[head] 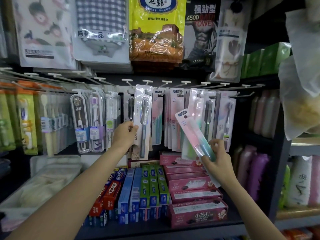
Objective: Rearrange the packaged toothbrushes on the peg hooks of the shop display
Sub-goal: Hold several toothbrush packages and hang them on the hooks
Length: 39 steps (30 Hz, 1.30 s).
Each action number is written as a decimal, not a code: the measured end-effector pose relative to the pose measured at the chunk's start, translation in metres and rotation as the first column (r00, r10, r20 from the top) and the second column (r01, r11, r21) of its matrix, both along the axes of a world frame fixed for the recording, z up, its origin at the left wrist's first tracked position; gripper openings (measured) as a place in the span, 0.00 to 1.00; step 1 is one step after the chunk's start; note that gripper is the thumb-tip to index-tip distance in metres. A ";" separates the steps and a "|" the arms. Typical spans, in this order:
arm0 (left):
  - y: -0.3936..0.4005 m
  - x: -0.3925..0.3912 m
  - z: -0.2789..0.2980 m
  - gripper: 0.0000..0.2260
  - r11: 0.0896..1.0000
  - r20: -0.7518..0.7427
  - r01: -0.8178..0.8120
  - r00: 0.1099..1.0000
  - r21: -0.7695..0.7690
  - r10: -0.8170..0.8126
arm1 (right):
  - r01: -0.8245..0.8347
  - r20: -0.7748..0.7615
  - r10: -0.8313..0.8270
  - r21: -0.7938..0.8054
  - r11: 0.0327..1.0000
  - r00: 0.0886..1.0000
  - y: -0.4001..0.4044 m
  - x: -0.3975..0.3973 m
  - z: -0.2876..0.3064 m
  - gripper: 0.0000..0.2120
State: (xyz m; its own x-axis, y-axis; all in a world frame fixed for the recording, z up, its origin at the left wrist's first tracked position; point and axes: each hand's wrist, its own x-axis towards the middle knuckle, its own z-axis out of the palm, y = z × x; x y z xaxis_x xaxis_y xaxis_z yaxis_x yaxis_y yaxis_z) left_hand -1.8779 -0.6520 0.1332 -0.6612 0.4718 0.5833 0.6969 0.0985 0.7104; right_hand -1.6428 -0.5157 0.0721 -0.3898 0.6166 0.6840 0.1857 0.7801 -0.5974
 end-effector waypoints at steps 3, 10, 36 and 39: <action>0.001 -0.002 0.000 0.08 1.000 -0.024 -0.011 1.000 -0.013 0.011 | 0.022 0.149 -0.037 0.101 0.995 0.988 0.000 -0.006 0.002 0.20; -0.006 -0.009 0.004 0.07 1.000 -0.076 -0.019 0.997 -0.009 0.019 | -0.047 0.092 0.041 0.066 0.997 0.995 -0.012 -0.030 0.014 0.18; -0.017 -0.013 0.007 0.13 0.998 -0.346 -0.056 0.936 0.042 0.068 | -0.082 0.044 0.106 -0.379 0.922 0.993 0.015 -0.201 0.056 0.26; -0.016 -0.021 0.007 0.13 0.997 -0.411 -0.074 0.909 0.012 0.072 | -0.038 -0.011 0.037 -0.453 0.891 0.999 0.025 -0.216 0.052 0.25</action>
State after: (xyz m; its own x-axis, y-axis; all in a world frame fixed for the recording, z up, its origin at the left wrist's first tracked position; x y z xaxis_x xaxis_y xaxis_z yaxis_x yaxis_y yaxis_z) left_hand -1.8993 -0.6684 0.1400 -0.3957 0.4340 0.8094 0.9180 0.1623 0.3618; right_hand -1.8585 -0.4908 0.1238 -0.4173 0.8449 0.3347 0.1604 0.4310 -0.8880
